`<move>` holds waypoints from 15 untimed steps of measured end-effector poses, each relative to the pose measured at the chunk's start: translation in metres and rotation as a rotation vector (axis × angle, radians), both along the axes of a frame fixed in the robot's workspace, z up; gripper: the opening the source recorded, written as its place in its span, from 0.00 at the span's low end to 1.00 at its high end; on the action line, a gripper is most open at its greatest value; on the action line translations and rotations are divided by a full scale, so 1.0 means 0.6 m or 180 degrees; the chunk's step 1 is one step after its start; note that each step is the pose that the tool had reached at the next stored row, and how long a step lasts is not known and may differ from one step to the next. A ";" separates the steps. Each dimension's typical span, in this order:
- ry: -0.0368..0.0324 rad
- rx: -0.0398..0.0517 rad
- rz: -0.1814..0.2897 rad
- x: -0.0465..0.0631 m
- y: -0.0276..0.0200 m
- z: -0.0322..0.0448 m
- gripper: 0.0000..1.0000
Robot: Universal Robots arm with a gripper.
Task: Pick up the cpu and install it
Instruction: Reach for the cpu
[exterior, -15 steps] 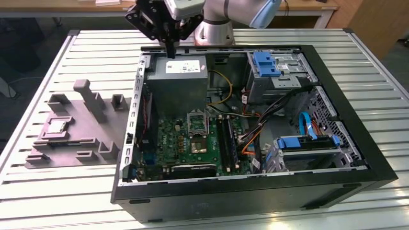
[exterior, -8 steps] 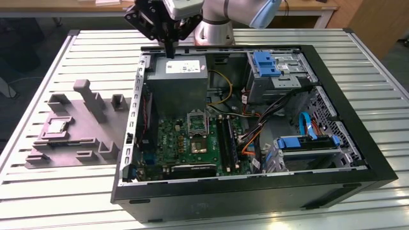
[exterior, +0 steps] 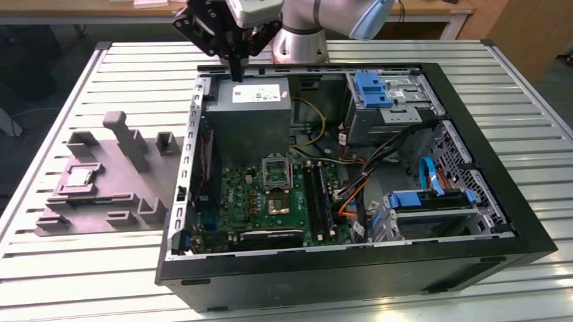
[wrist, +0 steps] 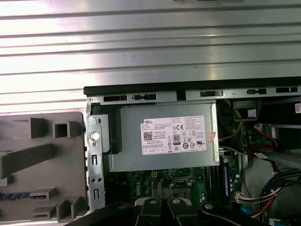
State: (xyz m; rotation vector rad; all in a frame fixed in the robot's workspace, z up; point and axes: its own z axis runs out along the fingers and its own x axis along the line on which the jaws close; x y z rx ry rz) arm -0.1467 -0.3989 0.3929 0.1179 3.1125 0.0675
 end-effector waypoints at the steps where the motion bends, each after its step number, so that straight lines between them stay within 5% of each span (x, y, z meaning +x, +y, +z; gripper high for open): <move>1: 0.0000 0.0000 0.0000 0.000 0.0000 0.000 0.11; 15: 0.0000 0.0000 0.0000 -0.006 0.0000 0.000 0.11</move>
